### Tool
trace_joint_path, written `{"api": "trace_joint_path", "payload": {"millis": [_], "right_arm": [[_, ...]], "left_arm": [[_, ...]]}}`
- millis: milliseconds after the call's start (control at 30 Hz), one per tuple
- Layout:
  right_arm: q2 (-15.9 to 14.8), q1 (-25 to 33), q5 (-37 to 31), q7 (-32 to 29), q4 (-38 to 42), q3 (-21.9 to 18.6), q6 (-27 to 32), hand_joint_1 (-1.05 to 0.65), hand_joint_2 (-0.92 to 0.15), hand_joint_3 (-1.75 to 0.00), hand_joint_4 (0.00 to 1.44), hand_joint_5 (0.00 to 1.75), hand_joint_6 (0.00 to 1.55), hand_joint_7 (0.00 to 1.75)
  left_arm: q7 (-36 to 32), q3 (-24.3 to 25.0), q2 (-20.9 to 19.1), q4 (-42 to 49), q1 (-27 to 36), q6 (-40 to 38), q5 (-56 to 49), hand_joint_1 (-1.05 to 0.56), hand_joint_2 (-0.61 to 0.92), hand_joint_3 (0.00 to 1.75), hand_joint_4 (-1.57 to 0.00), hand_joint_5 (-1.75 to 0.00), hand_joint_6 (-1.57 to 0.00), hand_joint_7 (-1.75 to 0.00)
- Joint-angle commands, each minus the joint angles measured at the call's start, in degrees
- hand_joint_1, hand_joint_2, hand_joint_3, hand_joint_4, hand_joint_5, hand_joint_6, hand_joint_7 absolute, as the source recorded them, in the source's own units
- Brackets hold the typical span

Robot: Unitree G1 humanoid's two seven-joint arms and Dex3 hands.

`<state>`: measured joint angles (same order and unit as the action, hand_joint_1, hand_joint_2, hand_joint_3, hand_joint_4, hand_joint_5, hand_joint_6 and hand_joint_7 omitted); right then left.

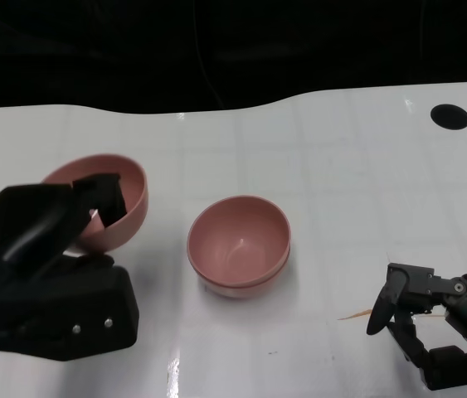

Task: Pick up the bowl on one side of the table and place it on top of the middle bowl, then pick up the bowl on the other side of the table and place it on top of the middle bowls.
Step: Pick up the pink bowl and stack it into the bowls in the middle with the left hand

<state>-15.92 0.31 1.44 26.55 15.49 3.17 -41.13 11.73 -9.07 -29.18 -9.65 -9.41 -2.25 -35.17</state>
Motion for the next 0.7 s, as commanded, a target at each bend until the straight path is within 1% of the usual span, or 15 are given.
{"api": "trace_joint_path", "payload": {"millis": [33, 100, 233, 400, 467, 500, 600, 700], "right_arm": [[-0.8, -0.2, -0.3, -0.4, 0.3, -0.1, -0.3, -0.15, -0.57, -1.13, 0.9, 1.75, 0.68, 1.71], [-0.9, -0.1, -0.5, -0.5, 0.0, -0.1, 0.2, -0.15, -0.57, -1.13, 0.9, 1.75, 0.68, 1.72], [-0.9, -0.2, -0.4, -0.5, 0.3, -0.2, -0.3, -0.14, -0.58, -1.12, 0.9, 1.75, 0.68, 1.71], [-1.0, -0.2, 0.1, -0.2, 0.4, -0.2, -0.2, -0.13, -0.57, -1.12, 0.9, 1.75, 0.68, 1.71], [-1.0, -0.1, 0.1, -0.1, 0.3, -0.2, 0.0, -0.13, -0.57, -1.12, 0.89, 1.75, 0.68, 1.71], [-1.0, -0.2, 0.0, -0.2, 0.3, -0.2, 0.0, -0.14, -0.58, -1.09, 0.89, 1.75, 0.69, 1.7], [-1.0, -0.2, -0.4, -0.5, 0.1, -0.2, 0.0, -0.14, -0.59, -1.08, 0.89, 1.75, 0.69, 1.7], [-1.1, -0.2, -0.8, -0.7, 0.0, -0.2, 0.0, -0.13, -0.59, -1.08, 0.89, 1.75, 0.69, 1.7]], "left_arm": [[4.5, 0.9, -0.9, -4.7, -2.4, -2.6, 0.7, -0.02, 0.65, 0.76, -0.73, -1.75, -0.55, -1.75], [6.0, 0.8, -0.4, -6.7, -3.4, -3.9, 0.5, -0.03, 0.65, 0.77, -0.74, -1.75, -0.56, -1.75], [7.1, 0.3, 0.8, -9.7, -5.5, -4.8, 0.3, -0.02, 0.6, 0.84, -0.78, -1.75, -0.59, -1.75], [9.6, -1.3, 2.6, -13.0, -8.6, -7.1, -0.6, -0.03, 0.58, 0.87, -0.78, -1.75, -0.6, -1.75], [10.2, -2.1, 3.4, -13.4, -9.9, -7.5, -0.7, -0.03, 0.57, 0.88, -0.78, -1.75, -0.59, -1.75], [10.4, -2.4, 3.7, -13.5, -10.4, -7.6, -0.7, -0.03, 0.55, 0.92, -0.79, -1.75, -0.6, -1.75], [10.9, -3.8, 4.9, -13.3, -12.1, -8.0, -1.4, -0.05, 0.52, 0.96, -0.8, -1.75, -0.6, -1.75], [11.4, -5.7, 5.8, -12.5, -14.0, -7.9, -2.2, -0.05, 0.48, 0.95, -0.8, -1.75, -0.61, -1.75]]}}
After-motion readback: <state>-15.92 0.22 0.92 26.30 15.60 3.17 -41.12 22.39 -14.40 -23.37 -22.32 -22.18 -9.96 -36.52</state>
